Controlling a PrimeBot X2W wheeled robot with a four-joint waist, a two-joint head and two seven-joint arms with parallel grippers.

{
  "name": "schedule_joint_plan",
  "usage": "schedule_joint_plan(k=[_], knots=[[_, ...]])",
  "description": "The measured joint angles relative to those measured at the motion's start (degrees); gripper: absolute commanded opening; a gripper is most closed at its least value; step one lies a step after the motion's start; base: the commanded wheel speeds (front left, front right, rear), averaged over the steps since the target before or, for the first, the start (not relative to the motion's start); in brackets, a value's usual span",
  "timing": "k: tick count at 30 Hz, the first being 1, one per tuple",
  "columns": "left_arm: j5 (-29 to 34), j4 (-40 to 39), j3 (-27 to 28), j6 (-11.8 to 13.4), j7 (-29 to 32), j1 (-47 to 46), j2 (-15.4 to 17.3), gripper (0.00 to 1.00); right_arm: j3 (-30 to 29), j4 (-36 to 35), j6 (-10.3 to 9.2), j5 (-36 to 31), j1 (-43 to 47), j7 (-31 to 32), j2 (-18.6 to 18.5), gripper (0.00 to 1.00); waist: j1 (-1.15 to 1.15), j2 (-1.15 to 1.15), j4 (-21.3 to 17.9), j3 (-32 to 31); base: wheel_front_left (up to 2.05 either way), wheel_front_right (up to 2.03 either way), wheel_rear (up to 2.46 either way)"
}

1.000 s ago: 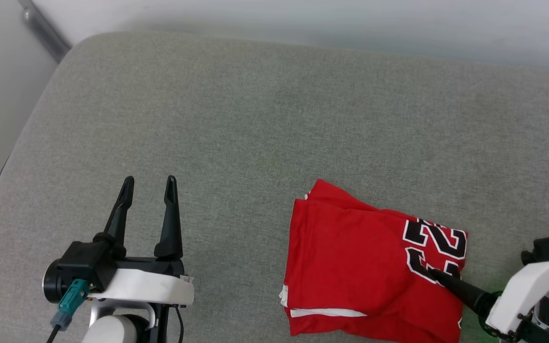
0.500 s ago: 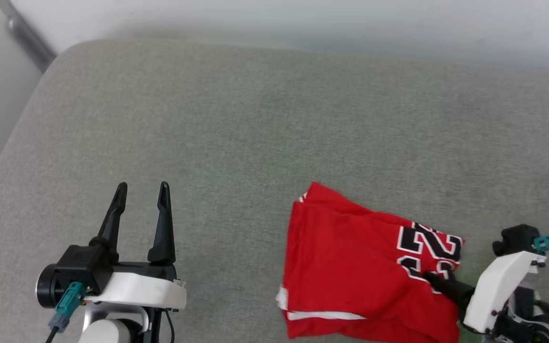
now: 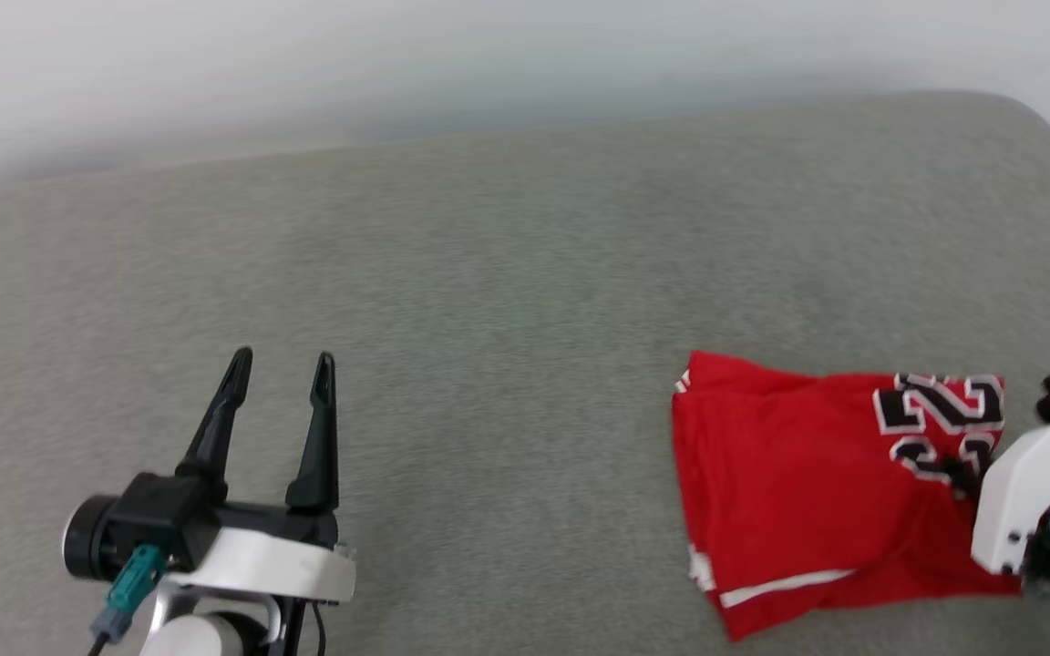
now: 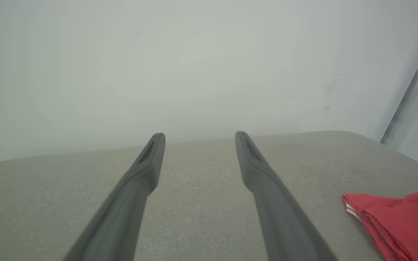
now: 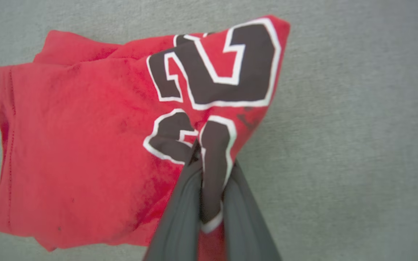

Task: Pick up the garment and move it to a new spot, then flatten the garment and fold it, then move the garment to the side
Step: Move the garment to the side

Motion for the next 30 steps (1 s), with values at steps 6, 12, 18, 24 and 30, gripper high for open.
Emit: schedule_joint_plan(k=[6,12,18,24,30], knots=[[1.09,-3.05,-1.68,-1.36,1.70,-5.10,0.83,1.00,-1.59,7.86,-0.02,-5.12,-10.33,-7.05,-2.65,0.00,0.00,0.00,-7.00,3.88,0.00,0.00,0.00],[2.57,-5.82,-3.24,-2.91,3.02,-10.86,1.98,1.00,-4.49,15.61,-0.02,-9.80,-19.62,-13.96,-5.94,0.00,0.00,0.00,-10.26,11.74,0.00,0.00,0.00],[3.96,-8.32,-3.77,-3.87,5.15,-14.96,3.83,1.00,-10.24,21.81,-0.02,-13.30,-27.98,-23.16,-7.60,0.00,0.01,0.00,-11.72,19.98,0.00,0.00,0.00],[4.52,-10.04,-3.65,-4.54,6.73,-18.09,5.48,1.00,-14.32,27.78,-0.02,-17.78,-33.05,-30.16,-8.04,0.00,0.01,0.00,-11.66,27.17,0.00,0.00,0.00],[4.53,-9.71,-3.93,-5.00,6.69,-19.25,5.86,1.00,-19.17,35.18,-0.02,-21.99,-35.03,-34.26,-5.97,1.00,0.01,0.00,-9.93,30.68,0.00,0.00,0.00]])
